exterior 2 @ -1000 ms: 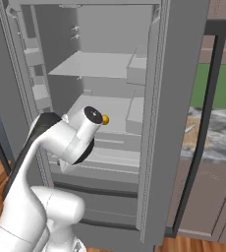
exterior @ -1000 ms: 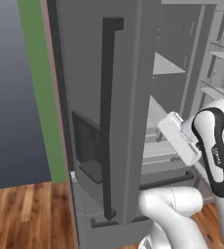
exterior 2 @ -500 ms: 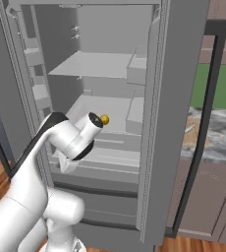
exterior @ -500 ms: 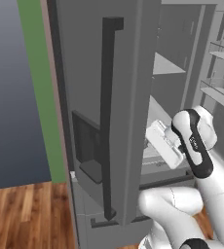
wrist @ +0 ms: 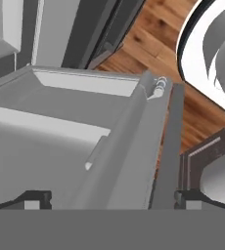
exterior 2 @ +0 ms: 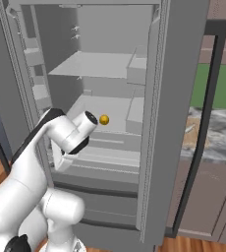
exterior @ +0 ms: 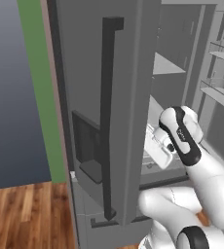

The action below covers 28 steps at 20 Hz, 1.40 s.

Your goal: Retrieve a lemon from the fridge and place it on the cutting board with the fish.

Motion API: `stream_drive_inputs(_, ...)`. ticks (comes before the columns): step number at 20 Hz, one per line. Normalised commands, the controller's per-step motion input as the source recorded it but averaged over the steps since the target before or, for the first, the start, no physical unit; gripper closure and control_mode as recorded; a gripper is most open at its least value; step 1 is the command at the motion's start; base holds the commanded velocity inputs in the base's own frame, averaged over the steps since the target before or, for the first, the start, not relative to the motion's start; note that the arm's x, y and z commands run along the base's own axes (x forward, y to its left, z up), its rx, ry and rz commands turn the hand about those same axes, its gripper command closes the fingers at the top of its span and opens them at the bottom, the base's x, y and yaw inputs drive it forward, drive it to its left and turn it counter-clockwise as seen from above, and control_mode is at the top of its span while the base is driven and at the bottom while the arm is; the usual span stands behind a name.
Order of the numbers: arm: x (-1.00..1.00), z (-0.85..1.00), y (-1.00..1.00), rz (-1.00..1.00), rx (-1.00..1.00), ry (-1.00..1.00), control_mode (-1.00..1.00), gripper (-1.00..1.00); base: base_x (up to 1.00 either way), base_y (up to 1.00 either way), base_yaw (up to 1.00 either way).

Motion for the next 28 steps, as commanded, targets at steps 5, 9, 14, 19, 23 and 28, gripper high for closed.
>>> stream_drive_inputs(5, -0.26, -0.16, 0.46, 0.03, 0.1, 0.05, -1.0, -1.0, 0.0, 0.0, 0.0)
stream_drive_inputs(9, -0.61, -0.05, 0.59, 0.0, 0.1, 0.07, -1.0, -1.0, 0.0, 0.0, 0.0)
stream_drive_inputs(14, -0.99, 0.0, 0.82, 0.0, 0.08, 0.18, -1.0, -1.0, 0.0, 0.0, 0.0)
stream_drive_inputs(19, -0.77, 0.0, 0.97, -0.03, 0.0, 0.19, -1.0, -1.0, 0.0, 0.0, 0.0)
stream_drive_inputs(23, -0.17, 0.0, 0.46, -0.11, 0.0, 0.06, -1.0, -1.0, 0.0, 0.0, 0.0)
stream_drive_inputs(28, 0.0, 0.0, -0.08, 0.0, -0.03, 0.0, -1.0, -1.0, 0.0, 0.0, 0.0)
